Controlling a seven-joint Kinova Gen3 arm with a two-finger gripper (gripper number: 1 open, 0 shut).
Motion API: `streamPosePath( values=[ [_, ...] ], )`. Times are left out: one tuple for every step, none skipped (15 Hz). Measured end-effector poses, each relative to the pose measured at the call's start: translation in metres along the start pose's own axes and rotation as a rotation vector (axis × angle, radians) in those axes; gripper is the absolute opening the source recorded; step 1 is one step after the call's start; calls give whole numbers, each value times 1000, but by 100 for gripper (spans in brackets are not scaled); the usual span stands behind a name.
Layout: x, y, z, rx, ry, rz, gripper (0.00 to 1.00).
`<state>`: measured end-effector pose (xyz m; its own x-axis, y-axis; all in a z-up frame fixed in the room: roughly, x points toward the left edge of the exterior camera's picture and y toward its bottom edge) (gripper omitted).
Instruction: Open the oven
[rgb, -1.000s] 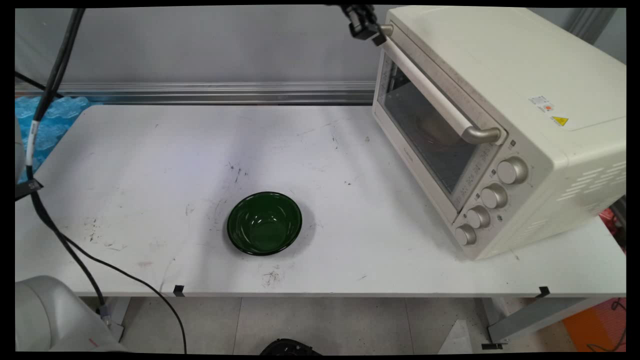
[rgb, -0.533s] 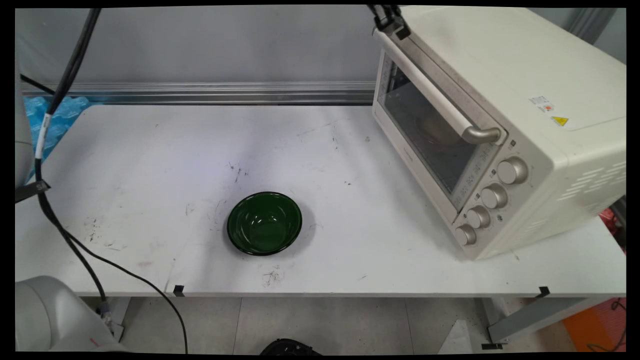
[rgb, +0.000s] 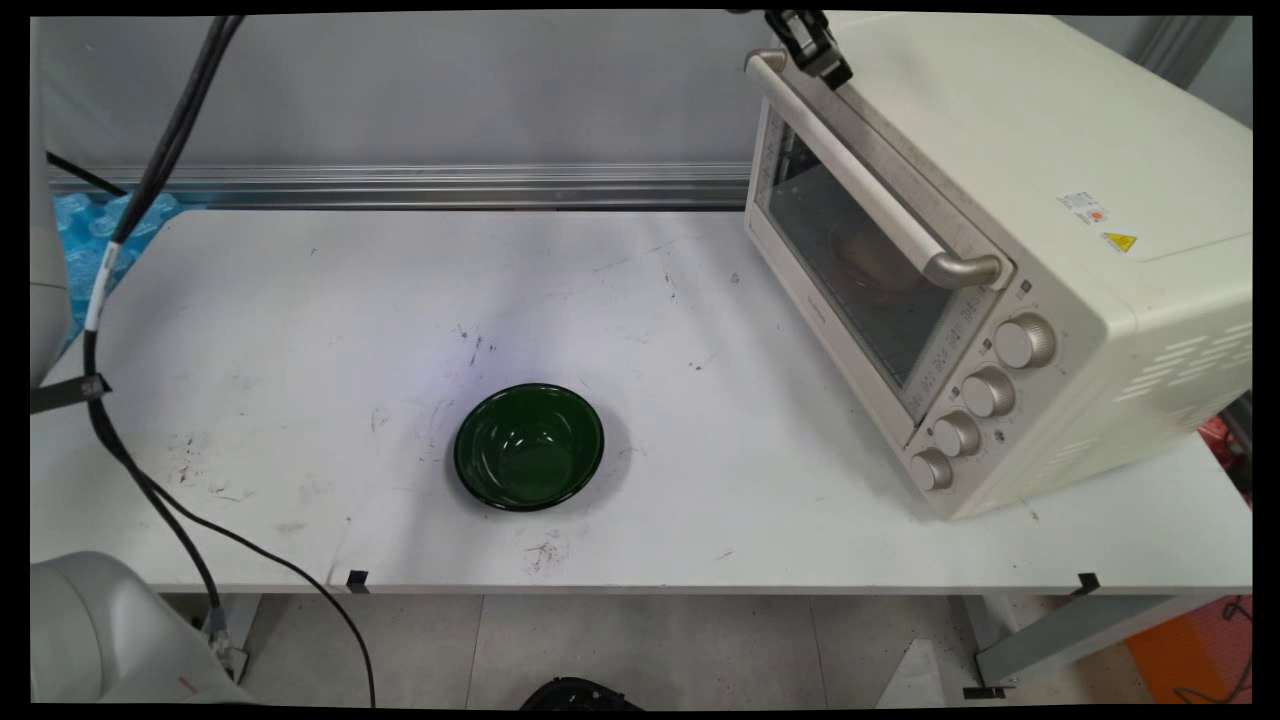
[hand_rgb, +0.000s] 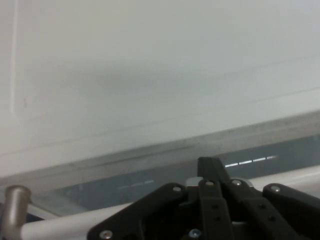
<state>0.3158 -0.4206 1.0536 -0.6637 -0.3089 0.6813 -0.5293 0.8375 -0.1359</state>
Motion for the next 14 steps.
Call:
streamPosePath(
  values=[
    [-1, 1, 4, 2, 2, -26, 0],
    [-2, 2, 6, 2, 3, -41, 0],
    [-2, 3, 8, 3, 4, -53, 0],
    [-3, 4, 11, 2, 5, -70, 0],
    [-4, 6, 15, 2, 6, -88, 0],
    [-5, 7, 18, 1, 6, -103, 0],
    [-6, 8, 21, 0, 7, -114, 0],
    [-6, 9, 24, 0, 7, -126, 0],
    [-7, 11, 27, -1, 7, -137, 0],
    [-8, 11, 30, -2, 7, -145, 0],
    [-9, 12, 31, -3, 7, -149, 0],
    [-9, 13, 34, -4, 7, -154, 0],
    [-9, 13, 37, -5, 8, -160, 0],
    [-10, 14, 39, -6, 8, -164, 0]
  ],
)
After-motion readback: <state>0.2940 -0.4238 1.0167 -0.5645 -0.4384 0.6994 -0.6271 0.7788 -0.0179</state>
